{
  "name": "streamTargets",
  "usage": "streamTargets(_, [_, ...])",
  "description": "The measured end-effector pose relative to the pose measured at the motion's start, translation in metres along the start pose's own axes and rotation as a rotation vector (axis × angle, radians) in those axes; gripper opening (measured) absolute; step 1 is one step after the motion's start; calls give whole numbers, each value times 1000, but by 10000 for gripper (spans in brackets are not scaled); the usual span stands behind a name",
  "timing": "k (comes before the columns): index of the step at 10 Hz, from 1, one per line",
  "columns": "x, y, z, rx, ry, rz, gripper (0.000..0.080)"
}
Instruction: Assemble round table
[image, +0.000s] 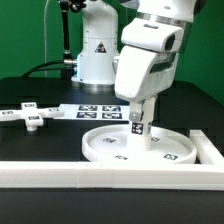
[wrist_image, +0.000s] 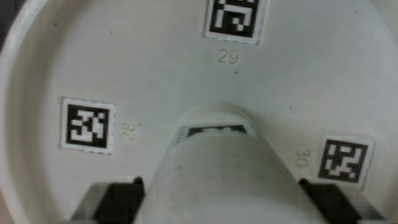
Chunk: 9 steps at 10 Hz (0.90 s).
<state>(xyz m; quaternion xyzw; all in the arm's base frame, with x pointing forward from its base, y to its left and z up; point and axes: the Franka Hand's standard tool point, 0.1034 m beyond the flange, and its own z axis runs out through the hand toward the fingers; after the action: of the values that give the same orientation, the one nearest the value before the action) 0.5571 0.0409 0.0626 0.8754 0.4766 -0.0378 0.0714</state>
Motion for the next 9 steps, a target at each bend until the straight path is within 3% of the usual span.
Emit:
streamTargets(2, [1, 0, -1, 5, 6, 131, 410])
streamTargets(5, [-4, -8, 2, 106, 3, 611, 410])
streamTargets(6, [-5, -10, 2, 128, -13, 726, 410])
streamTargets(8, [-6, -11, 2, 136, -21, 834, 410])
streamTargets(9, [-5, -12, 3, 137, -24, 844, 485])
